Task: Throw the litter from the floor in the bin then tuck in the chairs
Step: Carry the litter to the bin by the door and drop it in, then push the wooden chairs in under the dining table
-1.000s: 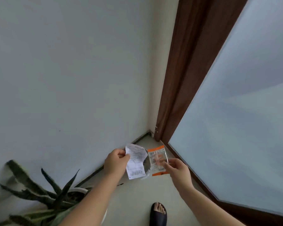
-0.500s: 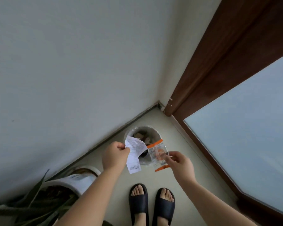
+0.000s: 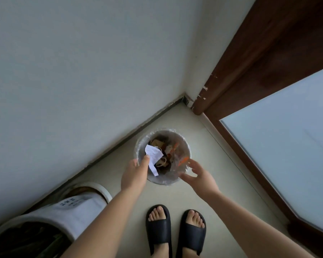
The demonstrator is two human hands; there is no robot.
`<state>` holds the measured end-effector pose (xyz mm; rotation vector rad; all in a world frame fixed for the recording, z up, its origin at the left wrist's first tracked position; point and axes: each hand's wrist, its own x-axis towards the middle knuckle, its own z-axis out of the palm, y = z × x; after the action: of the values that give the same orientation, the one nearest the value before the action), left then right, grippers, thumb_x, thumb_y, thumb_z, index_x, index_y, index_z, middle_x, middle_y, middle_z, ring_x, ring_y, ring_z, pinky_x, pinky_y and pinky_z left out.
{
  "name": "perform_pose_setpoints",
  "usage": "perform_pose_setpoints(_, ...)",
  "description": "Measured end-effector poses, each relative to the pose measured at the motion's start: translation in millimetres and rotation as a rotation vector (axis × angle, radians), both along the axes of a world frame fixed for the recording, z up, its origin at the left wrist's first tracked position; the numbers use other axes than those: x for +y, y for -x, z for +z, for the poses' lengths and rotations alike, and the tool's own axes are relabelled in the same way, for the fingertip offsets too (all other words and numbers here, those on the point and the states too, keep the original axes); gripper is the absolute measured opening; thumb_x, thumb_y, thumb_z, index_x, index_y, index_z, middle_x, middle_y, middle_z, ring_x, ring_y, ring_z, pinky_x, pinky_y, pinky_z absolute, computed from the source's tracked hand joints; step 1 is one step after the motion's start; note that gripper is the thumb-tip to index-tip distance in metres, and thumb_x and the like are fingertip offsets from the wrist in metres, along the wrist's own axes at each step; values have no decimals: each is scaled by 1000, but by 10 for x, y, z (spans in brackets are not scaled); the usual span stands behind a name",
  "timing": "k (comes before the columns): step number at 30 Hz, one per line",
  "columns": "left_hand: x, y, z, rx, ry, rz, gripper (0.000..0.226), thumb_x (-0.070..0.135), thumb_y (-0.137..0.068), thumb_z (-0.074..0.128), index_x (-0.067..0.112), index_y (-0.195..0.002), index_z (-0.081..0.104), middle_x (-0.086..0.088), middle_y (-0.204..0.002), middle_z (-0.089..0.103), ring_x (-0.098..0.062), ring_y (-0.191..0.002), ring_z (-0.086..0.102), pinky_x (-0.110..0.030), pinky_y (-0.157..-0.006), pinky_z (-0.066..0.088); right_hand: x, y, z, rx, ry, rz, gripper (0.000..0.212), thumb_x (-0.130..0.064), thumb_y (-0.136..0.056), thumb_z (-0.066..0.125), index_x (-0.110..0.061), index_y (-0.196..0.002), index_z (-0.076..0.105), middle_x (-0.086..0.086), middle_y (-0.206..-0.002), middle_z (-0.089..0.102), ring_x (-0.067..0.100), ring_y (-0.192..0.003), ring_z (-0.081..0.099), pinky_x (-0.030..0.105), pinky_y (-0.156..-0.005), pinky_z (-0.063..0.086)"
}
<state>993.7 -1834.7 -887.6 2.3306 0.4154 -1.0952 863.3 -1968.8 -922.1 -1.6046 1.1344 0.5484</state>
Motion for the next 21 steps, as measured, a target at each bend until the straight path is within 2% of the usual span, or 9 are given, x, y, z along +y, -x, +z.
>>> perform_pose_setpoints(3,-2,36,233,-7,-72,-175,52,47,-94,46,11,-131,47,-4,-127,54,-29,-120,49,-31,-83,33,-77,16,250,42,31,87,69,-48,-85,63,-24,-143,36,-2,-146,45,19,-129,46,31,-99,38)
perform_pose_setpoints(5,6,45,472,-120,-154,-381,64,49,-93,45,10,-143,35,-8,-149,40,-26,-136,36,-35,-100,33,-156,14,516,39,194,243,70,-52,-89,54,-25,-148,27,-3,-153,35,19,-137,36,36,-107,34)
perform_pose_setpoints(6,-8,37,605,-205,-185,-490,70,50,-92,45,10,-146,28,-9,-154,32,-25,-141,28,-36,-108,28,-206,4,667,18,298,328,70,-53,-91,50,-26,-149,23,-4,-155,31,19,-141,29,38,-111,29)
perform_pose_setpoints(9,-141,-47,1109,-422,-181,-717,78,52,-91,43,10,-151,17,-8,-160,18,-22,-147,14,-35,-118,13,-389,-98,1196,-90,506,447,69,-55,-94,40,-27,-151,14,-5,-160,17,17,-147,8,38,-118,13)
perform_pose_setpoints(12,-336,-145,1812,-620,-140,-841,80,54,-86,36,8,-150,20,-11,-159,20,-26,-147,17,-38,-118,16,-559,-221,1836,-213,675,472,70,-55,-94,37,-27,-152,10,-7,-161,10,16,-148,0,35,-118,5)
perform_pose_setpoints(15,-497,-227,2368,-819,-64,-874,79,51,-80,37,2,-143,37,-16,-150,38,-32,-139,36,-42,-113,31,-667,-309,2391,-326,827,450,68,-52,-94,40,-24,-151,16,-6,-160,16,15,-148,4,32,-116,4)
perform_pose_setpoints(18,-607,-247,3015,-933,9,-934,78,47,-81,41,0,-143,37,-16,-150,38,-29,-139,37,-37,-113,24,-723,-297,3053,-432,941,394,68,-50,-90,40,-21,-149,25,-3,-158,23,16,-147,11,32,-117,11)
perform_pose_setpoints(21,-678,-192,3546,-1029,15,-1020,80,49,-81,42,0,-145,33,-16,-152,35,-26,-141,34,-35,-115,23,-742,-206,3581,-484,1006,368,70,-48,-88,47,-20,-148,25,-1,-157,26,16,-146,15,34,-114,14)
